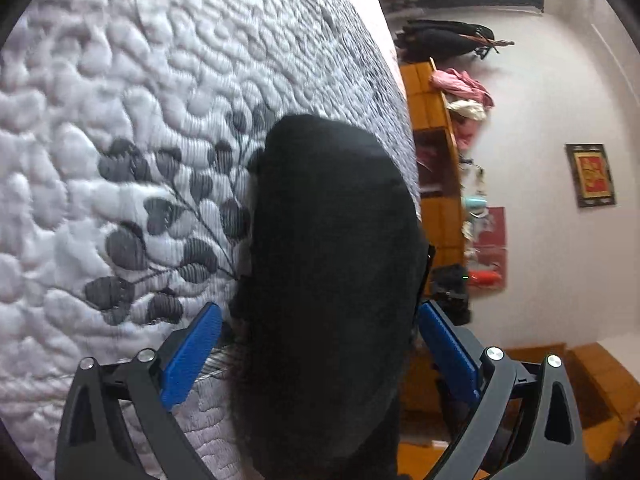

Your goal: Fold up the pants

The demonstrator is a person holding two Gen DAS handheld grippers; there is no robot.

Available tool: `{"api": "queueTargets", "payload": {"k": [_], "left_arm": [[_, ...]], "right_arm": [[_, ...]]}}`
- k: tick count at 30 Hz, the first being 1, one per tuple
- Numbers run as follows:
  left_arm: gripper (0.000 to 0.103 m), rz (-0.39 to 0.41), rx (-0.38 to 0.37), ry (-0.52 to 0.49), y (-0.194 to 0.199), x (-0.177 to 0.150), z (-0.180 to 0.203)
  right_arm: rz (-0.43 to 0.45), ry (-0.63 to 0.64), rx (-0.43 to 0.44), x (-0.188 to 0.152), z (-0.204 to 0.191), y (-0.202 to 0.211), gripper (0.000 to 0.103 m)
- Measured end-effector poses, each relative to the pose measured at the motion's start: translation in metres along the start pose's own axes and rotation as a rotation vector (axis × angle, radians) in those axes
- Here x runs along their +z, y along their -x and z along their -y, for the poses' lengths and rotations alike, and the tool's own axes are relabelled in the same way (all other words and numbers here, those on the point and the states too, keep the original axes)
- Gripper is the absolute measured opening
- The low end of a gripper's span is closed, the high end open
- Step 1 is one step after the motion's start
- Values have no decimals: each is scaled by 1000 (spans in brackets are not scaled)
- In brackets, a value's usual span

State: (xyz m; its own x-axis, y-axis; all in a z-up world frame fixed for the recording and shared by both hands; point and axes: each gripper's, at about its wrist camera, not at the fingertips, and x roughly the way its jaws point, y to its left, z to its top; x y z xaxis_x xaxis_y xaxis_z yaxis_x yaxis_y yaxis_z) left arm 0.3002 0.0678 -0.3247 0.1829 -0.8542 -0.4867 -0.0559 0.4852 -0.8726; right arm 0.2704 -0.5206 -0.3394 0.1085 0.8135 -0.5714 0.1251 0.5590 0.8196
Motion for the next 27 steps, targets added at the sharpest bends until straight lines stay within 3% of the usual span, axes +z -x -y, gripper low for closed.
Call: {"api": "queueTargets", "payload": {"k": [3, 12, 20, 22, 24, 27], "left_arm": [[99, -28, -49, 5, -10, -3, -5], [99, -63, -145, 2, -36, -8, -3], [99, -93, -63, -18, -59, -13, 8], [86, -79, -3, -12, -64, -14, 9], [72, -67, -6, 13, -63, -13, 7], [58, -43, 1, 20, -59, -17, 4]], "right_arm": [[-37, 4, 75, -8, -1, -16, 97], [-81, 35, 115, -7, -19, -51, 101], [-98, 71, 107, -8, -35, -72, 101], [-98, 80, 104, -8, -39, -76, 101], [-92, 70, 116, -9, -38, -74, 97], [-88, 99, 97, -14, -42, -73, 71]]}}
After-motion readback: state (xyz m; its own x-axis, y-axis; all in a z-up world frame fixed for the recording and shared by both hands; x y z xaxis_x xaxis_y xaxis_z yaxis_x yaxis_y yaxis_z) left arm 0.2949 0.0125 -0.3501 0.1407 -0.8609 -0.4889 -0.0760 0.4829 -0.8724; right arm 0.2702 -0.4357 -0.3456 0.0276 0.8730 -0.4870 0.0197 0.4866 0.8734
